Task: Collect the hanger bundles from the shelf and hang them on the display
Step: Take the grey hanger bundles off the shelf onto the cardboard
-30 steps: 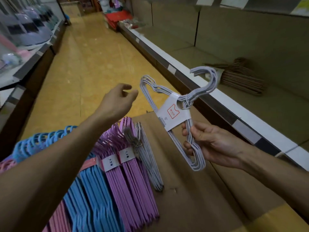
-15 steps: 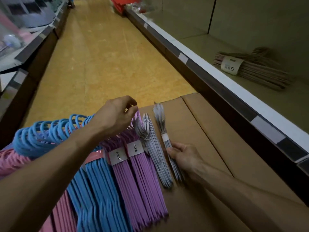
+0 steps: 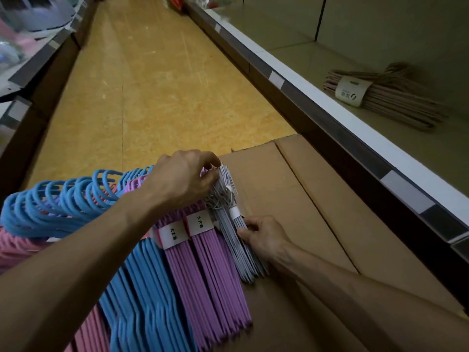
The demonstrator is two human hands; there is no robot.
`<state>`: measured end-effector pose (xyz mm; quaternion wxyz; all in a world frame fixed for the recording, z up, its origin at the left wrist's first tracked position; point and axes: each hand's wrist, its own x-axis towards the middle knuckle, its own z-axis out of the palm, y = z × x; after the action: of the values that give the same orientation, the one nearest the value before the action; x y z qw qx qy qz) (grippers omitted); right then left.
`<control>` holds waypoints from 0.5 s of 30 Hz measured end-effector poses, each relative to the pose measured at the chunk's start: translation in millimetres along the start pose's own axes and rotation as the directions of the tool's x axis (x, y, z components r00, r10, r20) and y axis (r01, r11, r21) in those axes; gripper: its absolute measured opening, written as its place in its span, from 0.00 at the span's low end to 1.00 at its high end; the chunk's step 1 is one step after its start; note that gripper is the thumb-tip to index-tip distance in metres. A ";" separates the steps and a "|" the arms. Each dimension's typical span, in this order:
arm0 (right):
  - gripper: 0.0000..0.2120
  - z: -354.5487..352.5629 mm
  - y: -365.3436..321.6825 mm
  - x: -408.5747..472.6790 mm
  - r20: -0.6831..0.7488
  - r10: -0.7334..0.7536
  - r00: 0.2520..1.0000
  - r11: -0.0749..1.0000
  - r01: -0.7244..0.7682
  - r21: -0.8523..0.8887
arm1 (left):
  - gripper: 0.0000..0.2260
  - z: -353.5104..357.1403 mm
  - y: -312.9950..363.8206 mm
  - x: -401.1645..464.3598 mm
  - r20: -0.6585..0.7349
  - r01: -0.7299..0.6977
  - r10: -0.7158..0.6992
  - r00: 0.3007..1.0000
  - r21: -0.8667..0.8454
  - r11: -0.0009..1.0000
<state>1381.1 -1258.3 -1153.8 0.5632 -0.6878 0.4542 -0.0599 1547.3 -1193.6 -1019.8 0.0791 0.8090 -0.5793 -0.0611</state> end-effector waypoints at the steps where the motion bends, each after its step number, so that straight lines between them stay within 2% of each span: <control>1: 0.12 -1.5 -0.6 1.0 -0.002 -0.006 1.000 1.000 0.006 -0.019 | 0.15 -0.3 1.0 0.3 0.001 0.002 -0.002 1.000 0.010 1.000; 6: 0.14 -15.1 -7.7 -4.7 0.049 -0.008 0.999 0.996 0.012 -0.091 | 0.15 -5.1 7.8 1.8 -0.035 -0.008 0.007 0.999 -0.020 1.000; 11: 0.12 -46.2 -9.7 -24.1 -0.020 -0.115 0.993 0.963 0.106 -0.248 | 0.11 -17.1 30.6 4.2 -0.123 -0.021 -0.018 0.992 -0.310 0.951; 15: 0.11 -84.2 -11.0 -44.7 -0.048 -0.189 0.981 0.930 0.163 -0.330 | 0.08 -28.9 55.1 9.2 -0.153 -0.030 -0.067 0.986 -0.558 0.829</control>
<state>1311.3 -1288.6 -1095.4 0.4163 -0.8061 0.4162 -0.0613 1504.6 -1218.1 -980.7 0.3589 0.7583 -0.5198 -0.1609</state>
